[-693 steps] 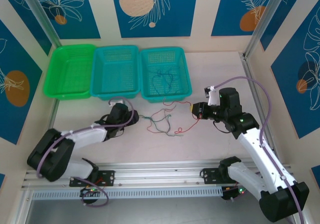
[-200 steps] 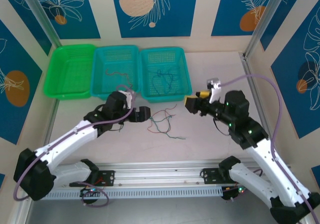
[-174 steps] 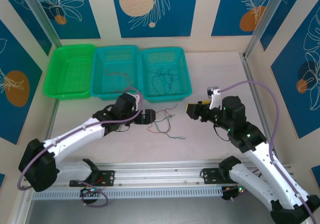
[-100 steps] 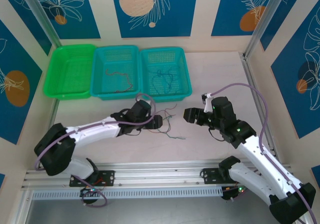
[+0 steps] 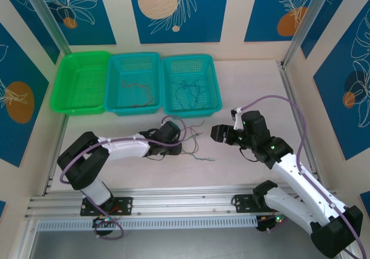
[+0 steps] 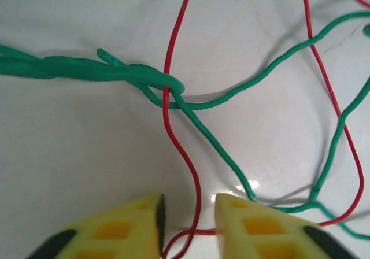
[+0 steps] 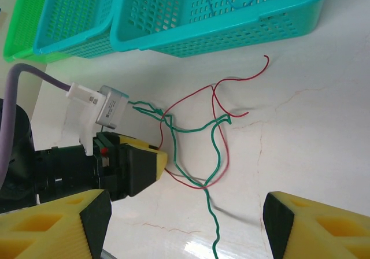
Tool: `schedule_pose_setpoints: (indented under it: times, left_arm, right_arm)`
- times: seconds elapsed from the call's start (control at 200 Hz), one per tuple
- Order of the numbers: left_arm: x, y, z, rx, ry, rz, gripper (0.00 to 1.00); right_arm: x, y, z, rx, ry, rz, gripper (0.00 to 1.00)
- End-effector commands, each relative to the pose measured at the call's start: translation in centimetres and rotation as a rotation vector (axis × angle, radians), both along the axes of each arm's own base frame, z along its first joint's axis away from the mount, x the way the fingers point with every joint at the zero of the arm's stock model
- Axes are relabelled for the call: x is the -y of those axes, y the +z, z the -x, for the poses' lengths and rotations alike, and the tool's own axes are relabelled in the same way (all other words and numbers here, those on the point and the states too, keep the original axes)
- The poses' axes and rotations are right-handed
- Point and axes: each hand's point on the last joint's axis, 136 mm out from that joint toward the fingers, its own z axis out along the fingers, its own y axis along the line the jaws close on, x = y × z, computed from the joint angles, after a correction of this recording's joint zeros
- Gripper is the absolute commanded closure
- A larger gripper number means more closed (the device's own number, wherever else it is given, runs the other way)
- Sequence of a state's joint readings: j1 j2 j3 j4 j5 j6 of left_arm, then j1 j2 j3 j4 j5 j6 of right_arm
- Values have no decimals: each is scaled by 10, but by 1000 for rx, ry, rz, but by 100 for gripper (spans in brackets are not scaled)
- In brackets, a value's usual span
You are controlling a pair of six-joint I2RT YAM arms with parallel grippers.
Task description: Untangle the cables
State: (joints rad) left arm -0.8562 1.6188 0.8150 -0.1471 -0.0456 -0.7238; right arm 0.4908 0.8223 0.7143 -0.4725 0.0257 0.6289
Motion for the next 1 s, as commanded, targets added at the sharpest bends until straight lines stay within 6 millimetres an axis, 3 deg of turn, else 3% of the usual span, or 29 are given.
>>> schedule_pose_setpoints:
  times: [0.0,0.025,0.1,0.345,0.52,0.775,0.995]
  left_arm:
    - [3,13,2,22,-30,14,94]
    - [2,18,2,30,-33,5,100]
    - [2,39,2,58,-57,15,100]
    - [39,126,12,105,-208,235,100]
    - [34,169,6,192,-220,232,100]
    - [27,252,-5,424,-212,328,100]
    - [6,283,-20,536,-123,331,100]
  right_arm:
    - [-7,12,-1,10,14,-30,28]
    - [-7,12,-1,9,17,-30,28]
    - [-11,12,-1,7,34,-30,28]
    - [-29,-3,0,-26,73,9,28]
    - [-29,-3,0,-23,69,15,28]
    - [-20,-2,2,4,38,32,28]
    - [-21,-10,3,-25,47,39,28]
